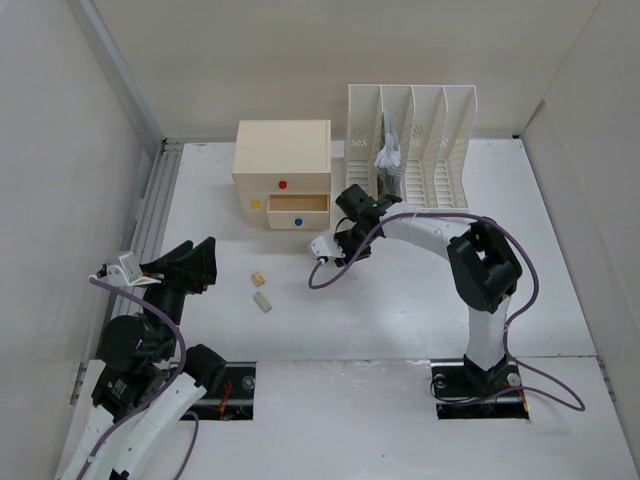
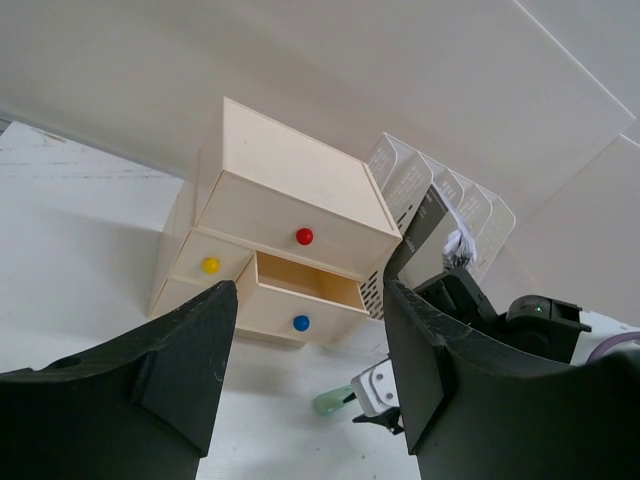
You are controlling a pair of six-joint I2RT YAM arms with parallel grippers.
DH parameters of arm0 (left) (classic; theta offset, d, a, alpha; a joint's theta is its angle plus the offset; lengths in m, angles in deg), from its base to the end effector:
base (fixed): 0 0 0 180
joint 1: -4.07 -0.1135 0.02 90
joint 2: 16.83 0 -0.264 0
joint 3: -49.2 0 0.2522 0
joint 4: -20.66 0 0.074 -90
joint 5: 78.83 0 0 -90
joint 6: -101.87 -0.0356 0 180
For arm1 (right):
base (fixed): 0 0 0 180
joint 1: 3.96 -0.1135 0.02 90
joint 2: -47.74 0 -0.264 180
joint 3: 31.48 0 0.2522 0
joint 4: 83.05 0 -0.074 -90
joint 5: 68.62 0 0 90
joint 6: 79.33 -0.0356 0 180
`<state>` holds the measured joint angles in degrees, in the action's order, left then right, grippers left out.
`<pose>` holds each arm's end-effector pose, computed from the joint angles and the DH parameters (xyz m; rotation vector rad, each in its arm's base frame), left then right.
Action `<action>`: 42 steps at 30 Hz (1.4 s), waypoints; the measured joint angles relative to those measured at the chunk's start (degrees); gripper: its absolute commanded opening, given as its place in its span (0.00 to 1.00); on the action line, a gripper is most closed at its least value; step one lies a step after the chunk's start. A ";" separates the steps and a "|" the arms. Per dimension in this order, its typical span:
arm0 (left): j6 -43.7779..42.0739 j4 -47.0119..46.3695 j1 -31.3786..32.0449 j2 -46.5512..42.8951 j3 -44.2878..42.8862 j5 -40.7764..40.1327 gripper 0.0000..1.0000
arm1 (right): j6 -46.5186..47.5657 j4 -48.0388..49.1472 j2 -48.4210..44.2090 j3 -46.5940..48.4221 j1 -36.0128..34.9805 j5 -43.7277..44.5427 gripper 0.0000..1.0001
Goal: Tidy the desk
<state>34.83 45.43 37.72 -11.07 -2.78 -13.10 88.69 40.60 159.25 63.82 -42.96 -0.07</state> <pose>0.0338 -0.0049 0.3610 -0.2641 1.2253 -0.6054 0.2957 0.2562 0.1865 -2.3538 1.3495 0.3453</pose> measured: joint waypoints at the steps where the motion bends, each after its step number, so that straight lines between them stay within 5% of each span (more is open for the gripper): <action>1: 0.00 0.00 0.00 0.00 0.00 0.00 0.57 | -0.11 0.44 0.00 -0.02 0.00 0.09 0.36; 22: 0.00 0.00 0.00 0.00 -0.02 0.00 0.57 | -3.48 4.46 4.50 2.49 0.00 4.81 0.43; 42: 0.00 -0.02 0.00 0.00 0.00 0.00 0.57 | -2.56 -3.89 9.88 11.19 -0.11 5.84 0.44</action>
<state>34.83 45.41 37.72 -11.07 -2.78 -13.10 86.13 36.71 169.13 75.01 -43.07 5.76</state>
